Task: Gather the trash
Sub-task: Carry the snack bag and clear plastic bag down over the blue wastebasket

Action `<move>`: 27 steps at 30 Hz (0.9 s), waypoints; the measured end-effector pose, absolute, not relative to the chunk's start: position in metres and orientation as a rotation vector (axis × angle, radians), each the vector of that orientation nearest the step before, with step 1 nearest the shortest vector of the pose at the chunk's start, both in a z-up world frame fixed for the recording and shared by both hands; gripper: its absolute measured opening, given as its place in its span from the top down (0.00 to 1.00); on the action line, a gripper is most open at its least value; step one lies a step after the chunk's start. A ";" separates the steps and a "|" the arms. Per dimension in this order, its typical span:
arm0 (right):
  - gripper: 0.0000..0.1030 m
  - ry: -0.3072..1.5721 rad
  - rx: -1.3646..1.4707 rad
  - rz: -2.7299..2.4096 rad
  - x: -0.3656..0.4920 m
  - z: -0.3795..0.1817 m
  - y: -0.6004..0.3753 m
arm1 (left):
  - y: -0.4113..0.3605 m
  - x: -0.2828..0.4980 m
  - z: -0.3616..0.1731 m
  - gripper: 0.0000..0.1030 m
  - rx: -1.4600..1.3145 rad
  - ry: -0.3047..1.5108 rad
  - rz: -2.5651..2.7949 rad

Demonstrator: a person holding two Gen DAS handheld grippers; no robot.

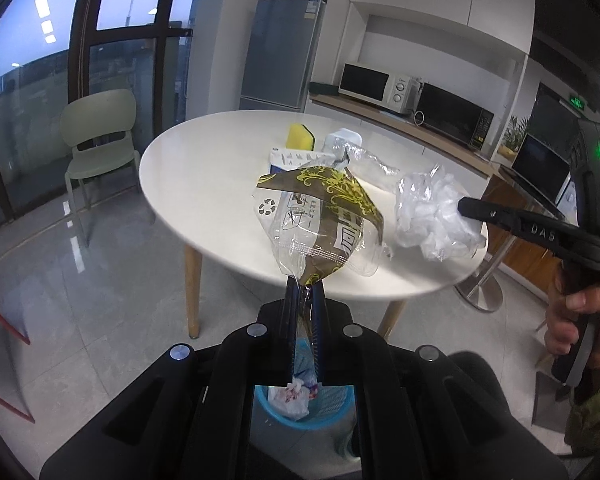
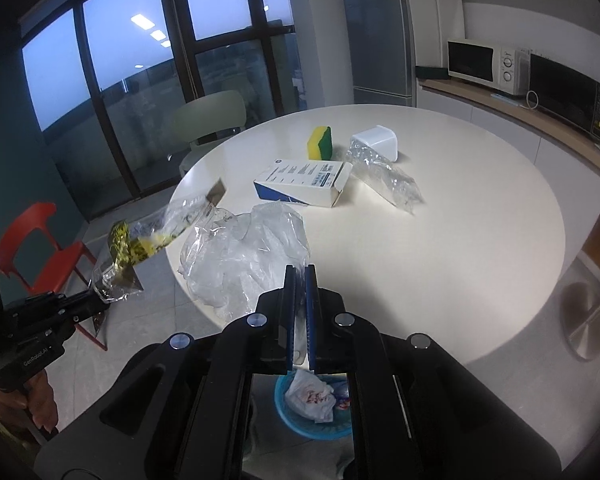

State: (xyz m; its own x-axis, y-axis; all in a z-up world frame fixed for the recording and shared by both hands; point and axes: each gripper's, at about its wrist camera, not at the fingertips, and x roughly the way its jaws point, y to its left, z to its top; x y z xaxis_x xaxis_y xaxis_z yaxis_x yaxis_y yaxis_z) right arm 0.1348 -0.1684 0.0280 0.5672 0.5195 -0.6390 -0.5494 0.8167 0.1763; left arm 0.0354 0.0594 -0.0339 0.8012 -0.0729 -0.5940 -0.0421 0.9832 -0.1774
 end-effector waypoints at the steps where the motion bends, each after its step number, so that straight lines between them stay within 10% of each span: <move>1: 0.96 0.735 -0.043 0.628 0.129 0.027 -0.173 | 0.059 0.031 -0.034 0.94 -0.185 0.644 -0.019; 27: 0.96 0.972 -0.036 0.503 0.070 -0.103 -0.233 | 0.036 -0.018 -0.129 0.94 -0.166 0.967 -0.130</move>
